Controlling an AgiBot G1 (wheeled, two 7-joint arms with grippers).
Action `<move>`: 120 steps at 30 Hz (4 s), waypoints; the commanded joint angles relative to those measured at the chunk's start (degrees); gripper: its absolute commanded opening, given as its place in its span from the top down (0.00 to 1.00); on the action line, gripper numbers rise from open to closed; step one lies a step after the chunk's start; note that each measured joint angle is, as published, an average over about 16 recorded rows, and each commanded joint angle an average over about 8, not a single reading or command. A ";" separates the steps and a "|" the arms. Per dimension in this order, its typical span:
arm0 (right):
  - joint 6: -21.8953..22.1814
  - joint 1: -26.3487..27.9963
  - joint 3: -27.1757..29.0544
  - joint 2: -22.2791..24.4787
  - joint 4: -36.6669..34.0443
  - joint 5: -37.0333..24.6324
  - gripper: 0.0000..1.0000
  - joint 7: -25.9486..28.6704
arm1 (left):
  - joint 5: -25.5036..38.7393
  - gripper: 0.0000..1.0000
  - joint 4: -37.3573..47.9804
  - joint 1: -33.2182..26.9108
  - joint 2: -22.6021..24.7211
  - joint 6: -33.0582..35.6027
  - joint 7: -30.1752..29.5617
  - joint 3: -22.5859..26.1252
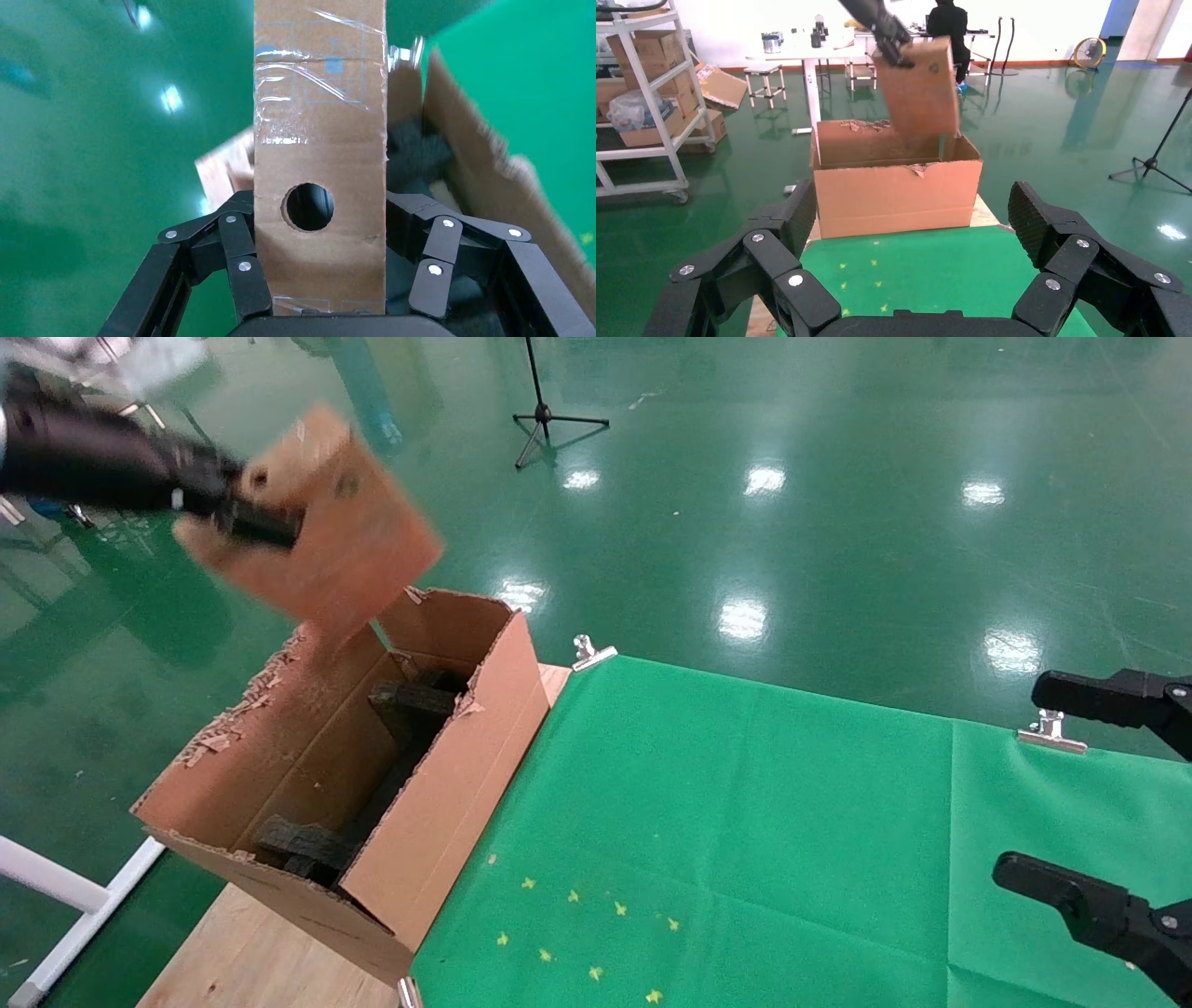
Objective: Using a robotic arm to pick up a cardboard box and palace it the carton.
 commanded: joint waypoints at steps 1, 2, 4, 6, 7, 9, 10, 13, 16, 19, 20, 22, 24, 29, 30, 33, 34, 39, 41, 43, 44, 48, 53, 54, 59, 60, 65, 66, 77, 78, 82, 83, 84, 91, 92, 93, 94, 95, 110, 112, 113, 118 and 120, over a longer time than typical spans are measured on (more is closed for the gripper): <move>0.00 0.00 0.00 0.00 0.00 0.00 0.00 0.00 | 1.39 1.00 4.63 0.48 0.38 -0.55 3.97 0.87; 0.00 0.00 0.00 0.00 0.00 0.00 0.00 0.00 | 1.77 1.00 6.77 0.89 0.99 -1.27 4.82 1.15; 0.00 0.00 0.00 0.00 0.00 0.00 0.00 0.00 | 2.60 1.00 10.63 1.68 2.28 -2.88 5.82 1.69; 0.00 0.00 0.00 0.00 0.00 0.00 0.00 0.00 | 3.70 1.00 14.18 2.39 3.68 -4.65 6.22 2.30; 0.00 0.00 0.00 0.00 0.00 0.00 0.00 0.00 | 4.27 1.00 15.75 2.70 4.32 -5.45 6.24 2.62; 0.00 0.00 0.00 0.00 0.00 0.00 0.00 0.00 | 5.37 1.00 18.76 3.19 5.50 -6.83 6.07 3.22; 0.00 0.00 0.00 0.00 0.00 0.00 0.00 0.00 | 5.87 1.00 20.11 3.42 5.98 -7.35 5.95 3.51; 0.00 0.00 0.00 0.00 0.00 0.00 0.00 0.00 | 7.07 1.00 24.04 3.93 7.15 -8.25 5.40 4.24; 0.00 0.00 0.00 0.00 0.00 0.00 0.00 0.00 | 7.87 1.00 27.71 4.23 7.96 -8.71 4.43 4.73; 0.00 0.00 0.00 0.00 0.00 0.00 0.00 0.00 | 8.47 1.00 31.06 4.54 8.66 -9.65 2.72 5.07; 0.00 0.00 0.00 0.00 0.00 0.00 0.00 0.00 | 8.63 1.00 32.12 4.70 8.90 -10.21 1.95 5.15; 0.00 0.00 0.00 0.00 0.00 0.00 0.00 0.00 | 8.85 1.00 33.95 5.17 9.39 -11.70 0.37 5.23; 0.00 0.00 0.00 0.00 0.00 0.00 0.00 0.00 | 8.98 1.00 35.54 5.89 9.94 -13.42 -1.20 5.26; 0.00 0.00 0.00 0.00 0.00 0.00 0.00 0.00 | 9.03 1.00 38.41 8.70 11.57 -17.56 -4.28 5.25; 0.00 0.00 0.00 0.00 0.00 0.00 0.00 0.00 | 8.99 1.00 38.79 9.38 11.93 -18.17 -4.67 5.22; 0.00 0.00 0.00 0.00 0.00 0.00 0.00 0.00 | 8.82 1.00 39.56 11.48 12.91 -19.65 -5.28 5.11; 0.00 0.00 0.00 0.00 0.00 0.00 0.00 0.00 | 8.76 1.00 39.72 12.19 13.21 -20.04 -5.33 5.06; 0.00 0.00 0.00 0.00 0.00 0.00 0.00 0.00 | 8.63 1.00 40.25 15.42 14.36 -21.50 -5.17 4.98; 0.00 0.00 0.00 0.00 0.00 0.00 0.00 0.00 | 8.62 1.00 40.49 16.68 14.72 -22.00 -5.18 4.98; 0.00 0.00 0.00 0.00 0.00 0.00 0.00 0.00 | 8.58 1.00 40.70 17.89 15.02 -22.50 -5.23 4.95; 0.00 0.00 0.00 0.00 0.00 0.00 0.00 0.00 | 8.55 1.00 40.79 18.50 15.16 -22.82 -5.27 4.93; 0.00 0.00 0.00 0.00 0.00 0.00 0.00 0.00 | 8.06 0.85 40.86 20.58 15.43 -24.53 -5.39 4.58; 0.01 -0.01 0.00 0.00 -0.01 0.01 0.00 0.00 | 7.32 0.22 40.87 22.45 15.55 -26.80 -5.28 4.12; 0.01 -0.01 0.00 0.01 -0.01 0.01 0.00 0.00 | 7.25 0.10 40.89 22.68 15.56 -27.10 -5.24 4.09; 0.02 -0.01 0.00 0.01 -0.02 0.01 0.00 0.00 | 7.03 0.00 40.92 23.22 15.56 -27.75 -5.14 3.98; 0.02 -0.01 0.00 0.01 -0.02 0.01 0.00 0.00 | 7.04 0.00 40.91 23.14 15.54 -27.66 -5.15 3.99; 0.02 -0.01 0.00 0.01 -0.02 0.01 0.00 0.00 | 7.17 0.00 40.88 22.74 15.47 -27.19 -5.21 4.06; 0.02 -0.01 0.00 0.01 -0.02 0.01 0.00 0.00 | 7.20 0.00 40.88 22.67 15.46 -27.11 -5.22 4.07; 0.01 -0.01 0.00 0.01 -0.01 0.01 0.00 0.00 | 7.59 0.00 40.94 22.18 15.34 -26.20 -5.30 4.19; 0.01 -0.01 0.00 0.01 -0.01 0.01 0.00 0.00 | 7.58 0.00 40.90 22.09 15.32 -26.18 -5.27 4.17; 0.02 -0.01 0.00 0.01 -0.01 0.01 0.00 0.00 | 6.88 0.00 40.01 21.04 14.76 -25.70 -4.44 3.67; 0.02 -0.01 0.00 0.01 -0.01 0.01 0.00 0.00 | 6.47 0.00 39.50 20.53 14.43 -25.30 -3.92 3.39; 0.02 -0.01 0.00 0.01 -0.01 0.01 0.00 0.00 | 5.94 0.00 38.82 19.90 13.96 -24.72 -3.19 3.03; 0.02 -0.01 0.00 0.01 -0.01 0.01 0.00 0.00 | 0.10 0.00 30.66 13.90 8.37 -16.49 3.26 -0.83; 0.02 -0.01 0.00 0.01 -0.01 0.01 0.00 0.00 | -0.69 0.00 29.21 13.17 7.55 -15.15 3.75 -1.33; 0.02 -0.01 0.00 0.01 -0.01 0.01 0.00 0.00 | -1.35 0.00 27.68 12.51 6.76 -13.85 4.11 -1.73; 0.02 -0.01 0.00 0.01 -0.01 0.01 0.00 0.00 | -1.84 0.00 26.19 12.02 6.10 -12.68 4.28 -2.02; 0.02 -0.01 0.00 0.01 -0.01 0.01 0.00 0.00 | -2.19 0.00 24.97 11.65 5.59 -11.78 4.36 -2.22; 0.03 -0.02 0.00 0.01 -0.03 0.01 0.00 0.00 | -3.35 0.00 17.77 11.18 3.71 -7.55 4.05 -2.67; 0.03 -0.02 0.00 0.01 -0.03 0.01 0.00 0.00 | -4.24 0.00 16.86 11.87 3.58 -7.24 4.37 -3.17; 0.03 -0.02 0.00 0.01 -0.03 0.01 0.00 0.00 | -4.85 0.00 16.31 12.38 3.53 -7.08 4.59 -3.53; 0.03 -0.02 0.00 0.01 -0.03 0.01 0.00 0.00 | -8.95 0.00 12.67 15.79 3.20 -5.98 6.11 -5.94; 0.03 -0.02 0.00 0.01 -0.03 0.01 0.00 0.00 | -10.79 0.00 11.04 17.32 3.05 -5.49 6.79 -7.02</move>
